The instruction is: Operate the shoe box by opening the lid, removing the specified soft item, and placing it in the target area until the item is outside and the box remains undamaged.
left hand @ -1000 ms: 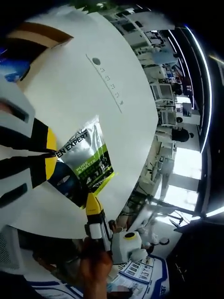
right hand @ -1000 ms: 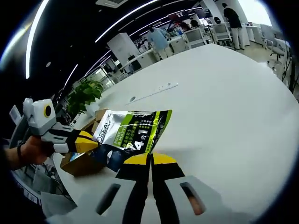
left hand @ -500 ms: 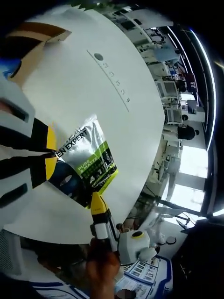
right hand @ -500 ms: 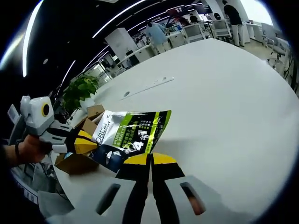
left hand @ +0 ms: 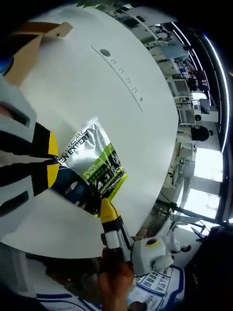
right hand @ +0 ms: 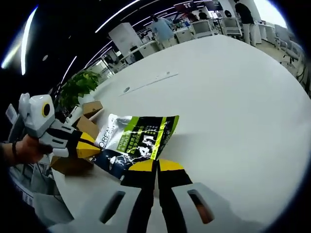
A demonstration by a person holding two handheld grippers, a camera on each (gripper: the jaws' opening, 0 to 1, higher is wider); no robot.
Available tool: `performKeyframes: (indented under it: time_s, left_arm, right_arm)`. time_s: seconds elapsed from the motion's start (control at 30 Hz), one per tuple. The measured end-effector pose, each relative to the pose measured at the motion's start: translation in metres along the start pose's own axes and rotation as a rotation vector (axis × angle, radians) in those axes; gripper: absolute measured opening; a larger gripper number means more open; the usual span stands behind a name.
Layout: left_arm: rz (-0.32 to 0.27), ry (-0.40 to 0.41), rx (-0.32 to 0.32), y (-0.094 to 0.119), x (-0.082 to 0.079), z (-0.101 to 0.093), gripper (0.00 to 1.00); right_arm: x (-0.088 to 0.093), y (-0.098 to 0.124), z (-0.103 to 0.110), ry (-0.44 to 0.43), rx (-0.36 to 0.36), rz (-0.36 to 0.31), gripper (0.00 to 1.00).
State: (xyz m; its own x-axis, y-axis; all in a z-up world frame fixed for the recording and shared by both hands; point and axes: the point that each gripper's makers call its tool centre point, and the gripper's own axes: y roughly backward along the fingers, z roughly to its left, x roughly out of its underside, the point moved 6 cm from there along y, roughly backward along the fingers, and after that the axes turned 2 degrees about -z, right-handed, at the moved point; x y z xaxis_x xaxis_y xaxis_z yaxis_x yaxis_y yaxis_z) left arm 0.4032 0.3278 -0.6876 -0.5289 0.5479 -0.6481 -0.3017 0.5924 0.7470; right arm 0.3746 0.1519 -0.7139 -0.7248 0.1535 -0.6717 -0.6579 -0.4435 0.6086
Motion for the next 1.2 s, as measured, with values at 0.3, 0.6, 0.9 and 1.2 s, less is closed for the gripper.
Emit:
performKeyframes:
  time_s: [0.3, 0.6, 0.9, 1.2]
  left_arm:
    - [0.054, -0.055, 0.013, -0.012, 0.009, 0.001, 0.03]
    - [0.113, -0.072, 0.035, -0.021, 0.018, -0.003, 0.03]
    - [0.172, -0.084, 0.036, -0.027, 0.028, -0.007, 0.03]
    - [0.165, -0.078, 0.025, -0.022, 0.027, -0.004, 0.03]
  right_arm:
    - [0.006, -0.011, -0.006, 0.02, 0.01, 0.04, 0.0]
    - [0.009, -0.015, -0.012, 0.031, 0.021, 0.065, 0.0]
    - [0.01, -0.015, -0.016, 0.041, 0.036, 0.077, 0.0]
    - [0.012, -0.014, -0.016, 0.058, 0.053, 0.088, 0.01]
